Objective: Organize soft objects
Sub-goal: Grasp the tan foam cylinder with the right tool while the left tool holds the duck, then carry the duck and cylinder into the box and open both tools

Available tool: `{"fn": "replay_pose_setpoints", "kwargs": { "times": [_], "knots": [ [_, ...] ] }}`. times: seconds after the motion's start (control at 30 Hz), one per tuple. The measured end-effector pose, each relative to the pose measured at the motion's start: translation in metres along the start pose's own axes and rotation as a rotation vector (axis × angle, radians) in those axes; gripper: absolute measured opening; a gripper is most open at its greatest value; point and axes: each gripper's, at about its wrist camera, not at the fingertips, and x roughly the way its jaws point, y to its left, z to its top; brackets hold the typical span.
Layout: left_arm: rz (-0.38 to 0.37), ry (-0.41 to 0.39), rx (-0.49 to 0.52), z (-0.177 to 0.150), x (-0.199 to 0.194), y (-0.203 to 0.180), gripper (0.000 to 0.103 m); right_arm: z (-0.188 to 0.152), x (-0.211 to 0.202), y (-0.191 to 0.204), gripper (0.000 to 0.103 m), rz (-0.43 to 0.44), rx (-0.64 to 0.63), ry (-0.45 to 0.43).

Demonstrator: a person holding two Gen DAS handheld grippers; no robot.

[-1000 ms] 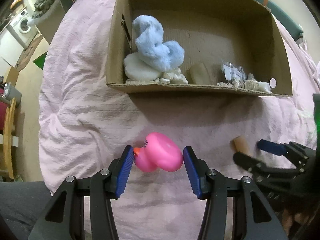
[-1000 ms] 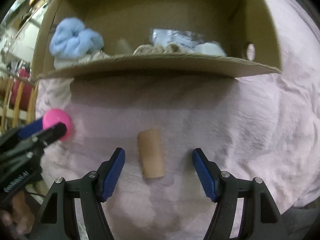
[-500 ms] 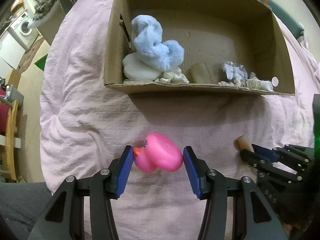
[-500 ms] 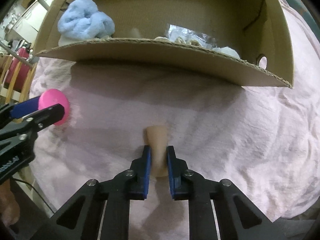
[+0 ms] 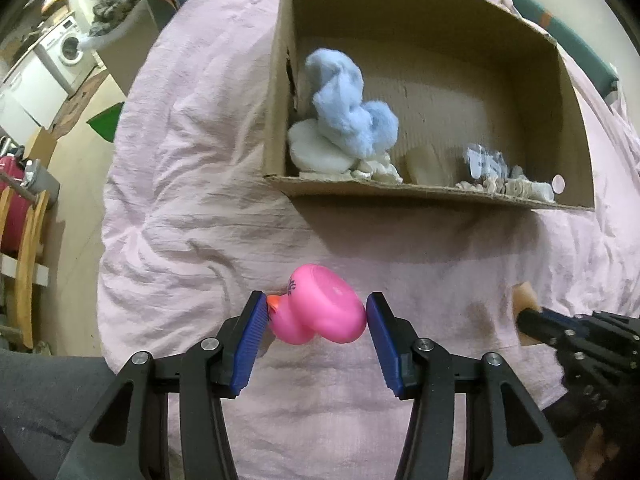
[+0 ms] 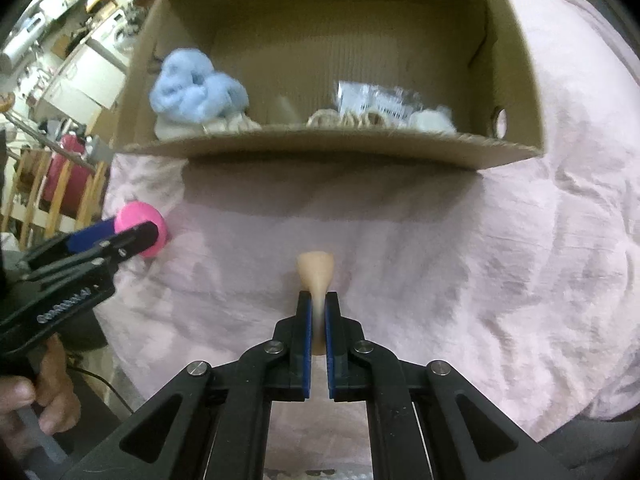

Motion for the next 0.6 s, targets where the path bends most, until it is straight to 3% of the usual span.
{"fn": "replay_pose_setpoints", "kwargs": {
  "times": [0.13, 0.3, 0.6],
  "knots": [
    [0.005, -0.092, -0.02, -0.001, -0.02, 0.0, 0.047, 0.003, -0.027, -0.009, 0.007, 0.03, 0.03, -0.094],
    [0.014, -0.269, -0.025, 0.002, -0.058, -0.002, 0.047, 0.011, -0.062, -0.015, 0.007, 0.078, 0.054, -0.237],
    [-0.026, -0.404, -0.023, 0.048, -0.113, 0.008, 0.047, 0.032, -0.109, -0.027, 0.007, 0.135, 0.109, -0.351]
  ]
}}
